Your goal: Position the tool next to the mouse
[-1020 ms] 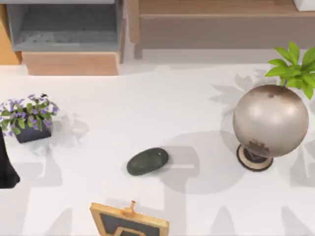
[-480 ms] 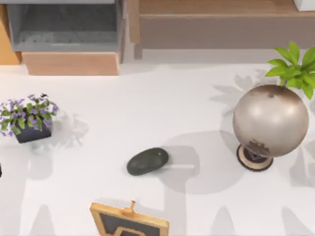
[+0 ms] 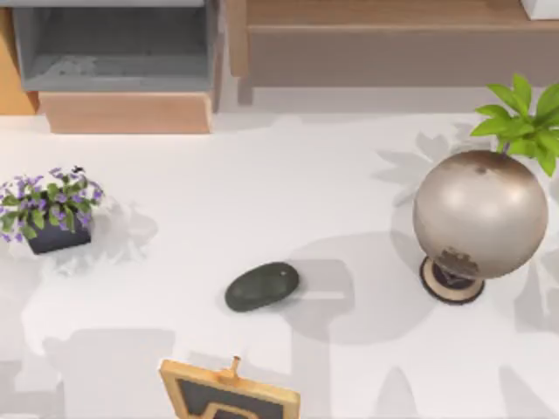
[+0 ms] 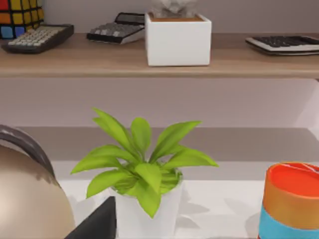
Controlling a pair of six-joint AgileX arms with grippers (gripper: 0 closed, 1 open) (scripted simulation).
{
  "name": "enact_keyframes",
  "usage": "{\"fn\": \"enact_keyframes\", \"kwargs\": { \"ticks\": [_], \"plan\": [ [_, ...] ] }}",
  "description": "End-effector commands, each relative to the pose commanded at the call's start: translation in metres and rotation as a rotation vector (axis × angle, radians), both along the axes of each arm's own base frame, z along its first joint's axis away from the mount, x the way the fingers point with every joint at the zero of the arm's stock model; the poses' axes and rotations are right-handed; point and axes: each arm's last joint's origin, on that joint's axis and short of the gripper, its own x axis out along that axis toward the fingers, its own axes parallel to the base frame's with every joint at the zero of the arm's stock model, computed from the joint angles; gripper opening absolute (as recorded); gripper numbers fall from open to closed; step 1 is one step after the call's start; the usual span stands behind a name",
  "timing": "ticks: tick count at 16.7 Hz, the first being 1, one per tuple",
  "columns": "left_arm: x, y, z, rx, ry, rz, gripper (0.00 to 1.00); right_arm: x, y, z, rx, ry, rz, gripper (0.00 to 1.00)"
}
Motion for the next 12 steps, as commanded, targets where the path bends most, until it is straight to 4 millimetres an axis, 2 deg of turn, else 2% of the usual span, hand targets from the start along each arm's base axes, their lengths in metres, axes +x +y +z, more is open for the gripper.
{"fn": "enact_keyframes", "kwargs": {
  "ticks": [4,7,9,12],
  "plan": [
    [0.037,0.039,-0.022,-0.077,0.302,-0.016,1.0,0.0,0.0,0.0,0.0,0.0,0.0,1.0],
    [0.052,0.06,-0.038,-0.134,0.439,-0.03,1.0,0.0,0.0,0.0,0.0,0.0,0.0,1.0],
    [0.056,0.068,-0.044,-0.156,0.484,-0.036,1.0,0.0,0.0,0.0,0.0,0.0,0.0,1.0],
    [0.057,0.07,-0.045,-0.162,0.494,-0.037,1.0,0.0,0.0,0.0,0.0,0.0,0.0,1.0]
  ]
}}
